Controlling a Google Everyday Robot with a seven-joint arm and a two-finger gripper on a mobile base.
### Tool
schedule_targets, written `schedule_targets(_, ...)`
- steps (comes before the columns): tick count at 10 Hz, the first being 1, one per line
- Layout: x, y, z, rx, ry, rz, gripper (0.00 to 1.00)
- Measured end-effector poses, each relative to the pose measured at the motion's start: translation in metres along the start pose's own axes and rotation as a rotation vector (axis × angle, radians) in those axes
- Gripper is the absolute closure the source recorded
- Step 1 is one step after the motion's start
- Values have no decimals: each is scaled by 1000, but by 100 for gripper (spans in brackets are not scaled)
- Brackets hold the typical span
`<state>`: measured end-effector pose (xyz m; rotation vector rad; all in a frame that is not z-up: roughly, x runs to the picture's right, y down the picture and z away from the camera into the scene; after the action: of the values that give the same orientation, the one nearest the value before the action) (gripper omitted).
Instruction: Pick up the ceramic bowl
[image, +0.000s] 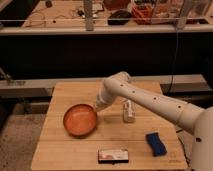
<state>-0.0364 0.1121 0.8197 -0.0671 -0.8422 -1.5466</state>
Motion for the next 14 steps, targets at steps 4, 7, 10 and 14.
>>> schedule_targets(4, 2, 4, -3, 9, -8, 6, 88)
schedule_targets(7, 3, 4, 0, 19, -14, 9, 76)
schedule_targets(10, 3, 5, 2, 23, -20, 14, 59)
schedule_targets(14, 5, 6, 1, 29, -26, 20, 83)
